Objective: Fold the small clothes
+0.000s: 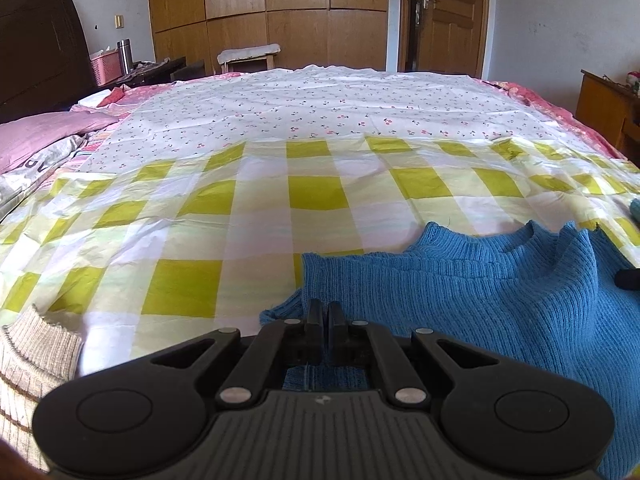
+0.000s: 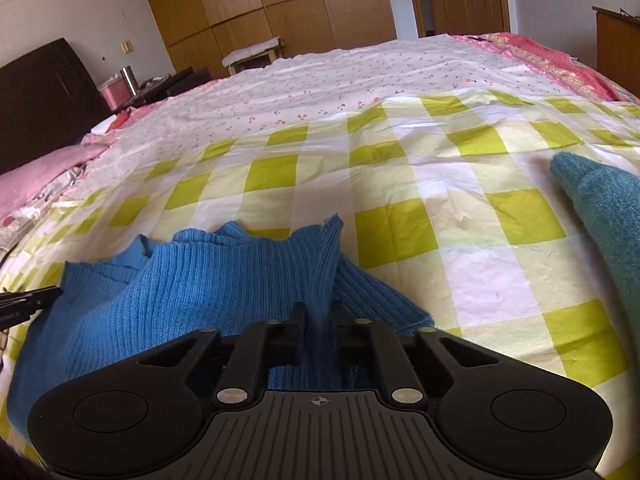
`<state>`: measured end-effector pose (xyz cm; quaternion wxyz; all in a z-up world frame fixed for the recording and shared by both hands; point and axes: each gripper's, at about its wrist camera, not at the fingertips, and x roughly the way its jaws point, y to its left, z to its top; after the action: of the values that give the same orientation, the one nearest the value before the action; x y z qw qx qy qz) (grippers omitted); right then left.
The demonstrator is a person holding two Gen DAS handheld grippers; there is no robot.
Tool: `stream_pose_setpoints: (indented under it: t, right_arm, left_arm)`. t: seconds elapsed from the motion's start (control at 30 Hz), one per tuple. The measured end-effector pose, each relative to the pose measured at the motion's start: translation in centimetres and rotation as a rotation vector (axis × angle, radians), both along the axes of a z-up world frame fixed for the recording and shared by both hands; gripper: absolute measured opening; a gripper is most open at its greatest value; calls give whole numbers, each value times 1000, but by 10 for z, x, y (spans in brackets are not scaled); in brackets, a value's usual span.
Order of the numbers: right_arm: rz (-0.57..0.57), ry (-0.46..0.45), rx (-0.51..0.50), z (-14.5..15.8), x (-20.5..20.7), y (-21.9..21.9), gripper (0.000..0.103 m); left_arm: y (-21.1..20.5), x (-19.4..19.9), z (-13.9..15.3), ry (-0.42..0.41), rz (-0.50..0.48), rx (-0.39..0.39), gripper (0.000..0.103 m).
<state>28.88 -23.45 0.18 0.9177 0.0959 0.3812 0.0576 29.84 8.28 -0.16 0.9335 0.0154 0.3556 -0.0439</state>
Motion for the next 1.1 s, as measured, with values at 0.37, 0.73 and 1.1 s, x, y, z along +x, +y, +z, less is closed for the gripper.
stream_pose_setpoints:
  t: [0.37,0.73,1.1]
  right_arm:
    - [-150,-113,31,16,-37,-33,5]
    - [-136,-101,-85,6,-40,-20,8]
    - [-135,-140,-203,24,-51,-6,14]
  left_arm:
    - [15,-3,-2,-52,103,-32,9]
    - [16,-19,12,-95,117,-44,10]
    - [0,-85,3,-73,23,-86,10]
